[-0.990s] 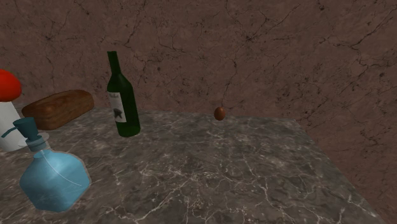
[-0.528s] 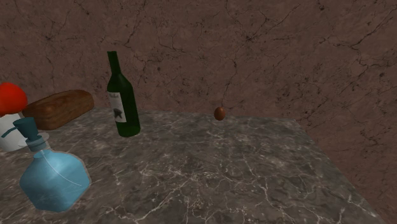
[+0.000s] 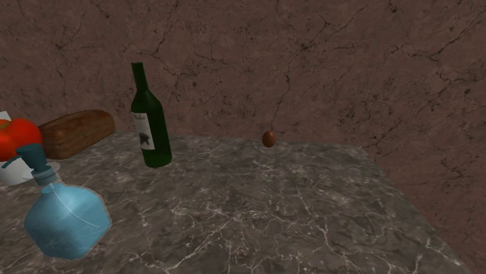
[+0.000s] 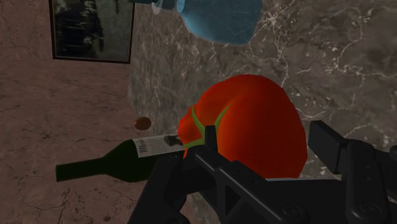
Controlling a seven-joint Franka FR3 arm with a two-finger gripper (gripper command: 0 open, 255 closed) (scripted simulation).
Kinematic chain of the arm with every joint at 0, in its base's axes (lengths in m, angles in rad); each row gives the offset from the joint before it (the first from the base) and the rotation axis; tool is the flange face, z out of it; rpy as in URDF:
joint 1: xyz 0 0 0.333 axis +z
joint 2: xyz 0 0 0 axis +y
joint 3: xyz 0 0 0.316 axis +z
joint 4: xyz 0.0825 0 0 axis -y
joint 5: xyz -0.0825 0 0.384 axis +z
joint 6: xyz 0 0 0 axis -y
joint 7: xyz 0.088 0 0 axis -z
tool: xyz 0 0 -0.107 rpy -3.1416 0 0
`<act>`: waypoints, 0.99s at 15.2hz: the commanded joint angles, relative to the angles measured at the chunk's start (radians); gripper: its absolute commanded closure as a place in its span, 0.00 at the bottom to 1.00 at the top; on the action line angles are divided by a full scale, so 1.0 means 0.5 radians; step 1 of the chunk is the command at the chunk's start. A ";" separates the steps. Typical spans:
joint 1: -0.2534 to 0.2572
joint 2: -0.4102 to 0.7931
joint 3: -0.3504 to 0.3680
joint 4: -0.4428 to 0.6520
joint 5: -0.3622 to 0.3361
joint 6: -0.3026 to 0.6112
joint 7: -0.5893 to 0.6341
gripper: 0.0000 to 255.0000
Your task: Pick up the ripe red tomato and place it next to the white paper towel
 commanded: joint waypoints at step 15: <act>0.036 0.221 -0.082 -0.168 -0.062 0.239 0.235 1.00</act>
